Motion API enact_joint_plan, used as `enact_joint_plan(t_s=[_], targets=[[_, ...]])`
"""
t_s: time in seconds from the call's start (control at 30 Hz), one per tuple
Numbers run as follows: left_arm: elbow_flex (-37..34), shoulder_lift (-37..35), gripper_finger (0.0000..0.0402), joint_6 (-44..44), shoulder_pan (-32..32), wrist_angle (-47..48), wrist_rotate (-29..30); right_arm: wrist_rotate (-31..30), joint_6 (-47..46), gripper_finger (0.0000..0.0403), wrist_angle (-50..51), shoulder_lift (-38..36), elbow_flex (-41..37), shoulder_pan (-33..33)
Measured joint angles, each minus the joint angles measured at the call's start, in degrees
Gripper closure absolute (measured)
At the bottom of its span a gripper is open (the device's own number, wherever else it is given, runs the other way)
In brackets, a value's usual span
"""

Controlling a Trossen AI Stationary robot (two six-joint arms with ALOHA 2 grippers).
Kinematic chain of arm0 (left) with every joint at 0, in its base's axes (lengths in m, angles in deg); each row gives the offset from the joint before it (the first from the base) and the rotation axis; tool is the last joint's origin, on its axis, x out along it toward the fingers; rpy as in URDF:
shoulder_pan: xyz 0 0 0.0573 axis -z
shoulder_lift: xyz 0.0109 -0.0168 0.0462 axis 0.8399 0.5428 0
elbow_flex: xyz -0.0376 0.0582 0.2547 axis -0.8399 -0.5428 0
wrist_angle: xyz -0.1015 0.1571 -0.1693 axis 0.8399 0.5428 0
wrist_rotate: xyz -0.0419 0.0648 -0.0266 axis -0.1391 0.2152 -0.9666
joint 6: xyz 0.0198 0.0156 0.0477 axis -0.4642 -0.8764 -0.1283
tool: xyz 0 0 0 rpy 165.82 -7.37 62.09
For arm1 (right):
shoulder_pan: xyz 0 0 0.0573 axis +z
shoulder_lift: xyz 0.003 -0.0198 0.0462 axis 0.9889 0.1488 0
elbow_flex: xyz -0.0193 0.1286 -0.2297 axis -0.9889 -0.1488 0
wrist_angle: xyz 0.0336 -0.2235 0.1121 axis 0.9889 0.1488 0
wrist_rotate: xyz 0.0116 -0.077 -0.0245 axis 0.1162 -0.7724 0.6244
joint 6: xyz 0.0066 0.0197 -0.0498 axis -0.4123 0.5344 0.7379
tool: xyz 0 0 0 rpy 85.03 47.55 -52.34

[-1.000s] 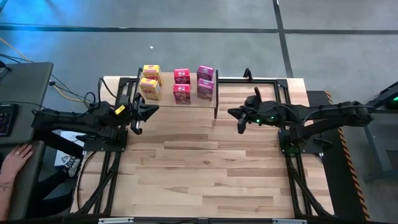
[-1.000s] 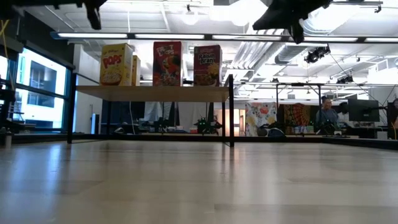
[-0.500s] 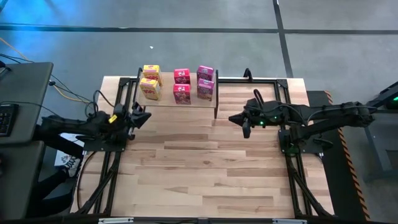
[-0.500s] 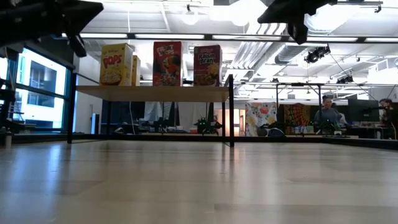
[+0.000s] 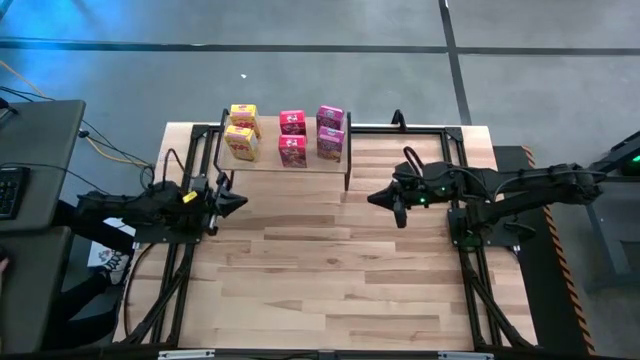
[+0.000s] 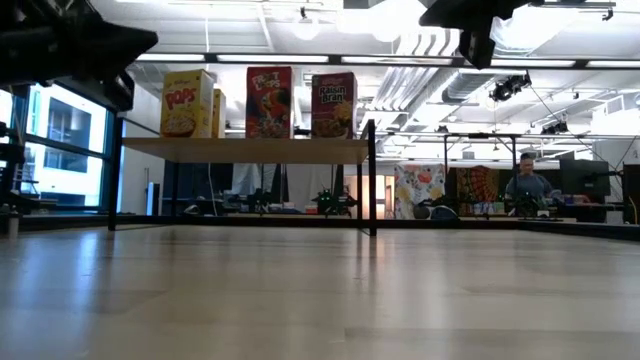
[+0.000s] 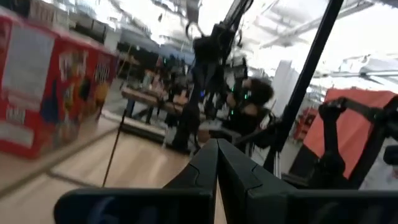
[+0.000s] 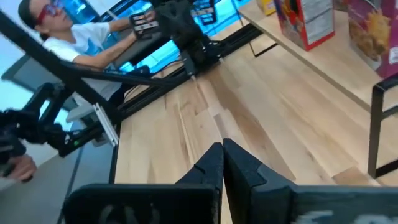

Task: Stack cereal on shelf
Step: Return to Home Position

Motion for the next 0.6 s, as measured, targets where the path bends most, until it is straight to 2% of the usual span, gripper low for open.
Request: enact_joint_plan(t_s=[0.17,0.3,0.5,0.6], targets=[[0.0,-0.6,0.0401,2.3,0.0,7.7,1.8,2.3,4.4,0.0403,0.2,-0.4,0.0,0.0],[0.0,-0.6,0.0401,4.2,0.0,8.5,3.5,5.6,5.5,0.0403,1.9,-3.0,0.0,0.0],[0.0,-0.6,0.0401,4.9,0.0,10.4,6.2,6.3,8.3,0.0403,8.0,-11.5,0.0,0.0],[0.0,-0.4,0.0401,2.7,0.0,10.6,6.9,6.7,10.6,0.0403,6.9,-17.1,-2.6,0.4]])
